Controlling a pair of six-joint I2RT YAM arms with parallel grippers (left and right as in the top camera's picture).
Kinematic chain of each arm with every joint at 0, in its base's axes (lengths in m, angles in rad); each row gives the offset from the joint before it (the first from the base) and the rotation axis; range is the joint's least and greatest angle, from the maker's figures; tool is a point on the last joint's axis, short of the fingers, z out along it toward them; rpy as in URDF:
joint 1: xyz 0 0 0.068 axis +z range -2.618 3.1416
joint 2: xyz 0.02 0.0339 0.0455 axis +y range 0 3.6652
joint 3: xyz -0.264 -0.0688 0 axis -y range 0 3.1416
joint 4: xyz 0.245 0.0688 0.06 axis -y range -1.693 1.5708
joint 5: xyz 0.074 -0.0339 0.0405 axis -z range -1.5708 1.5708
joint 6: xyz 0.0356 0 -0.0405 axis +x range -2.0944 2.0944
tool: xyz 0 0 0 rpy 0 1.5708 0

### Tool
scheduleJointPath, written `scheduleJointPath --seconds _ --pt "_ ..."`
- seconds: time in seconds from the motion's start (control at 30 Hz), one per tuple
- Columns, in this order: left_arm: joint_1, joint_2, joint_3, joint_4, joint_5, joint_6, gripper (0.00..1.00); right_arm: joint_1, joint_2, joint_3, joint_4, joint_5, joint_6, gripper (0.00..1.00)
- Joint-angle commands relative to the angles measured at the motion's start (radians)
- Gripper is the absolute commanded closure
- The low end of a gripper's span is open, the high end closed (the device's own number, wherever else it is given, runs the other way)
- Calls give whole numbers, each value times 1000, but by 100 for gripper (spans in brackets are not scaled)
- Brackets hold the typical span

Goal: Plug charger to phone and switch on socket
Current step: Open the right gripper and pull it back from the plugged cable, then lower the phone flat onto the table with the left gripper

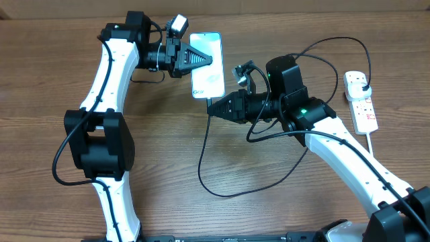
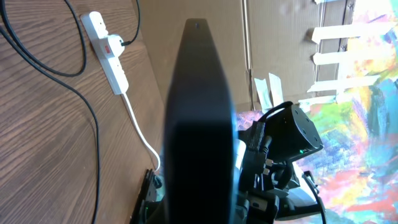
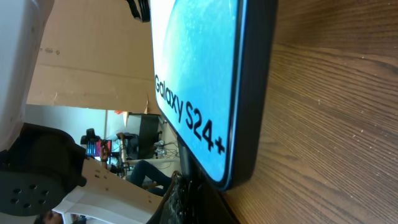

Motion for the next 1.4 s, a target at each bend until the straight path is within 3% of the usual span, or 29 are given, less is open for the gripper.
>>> scheduleJointPath --seconds 0.0,0.47,0.73,0.83,1.03,1.23,1.37 --pt "-48 -8 19 -28 39 -17 96 -54 -14 12 40 117 3 96" --pt "-31 -8 19 -34 4 -14 96 -63 -14 12 22 83 -1 94" --pt "18 -8 19 -35 -176 -15 96 -63 -14 12 -21 83 -8 73" --pt "23 -8 19 -39 -287 -17 96 -63 -14 12 -21 84 -8 57" --pt "13 -8 10 -38 -517 -19 96 -63 -14 12 -64 114 -28 37" --pt "13 -8 -63 32 -586 -84 96 -63 -14 12 -150 161 -62 26" --pt "12 -8 -143 127 -612 -153 96 -63 -14 12 -194 199 -62 25"
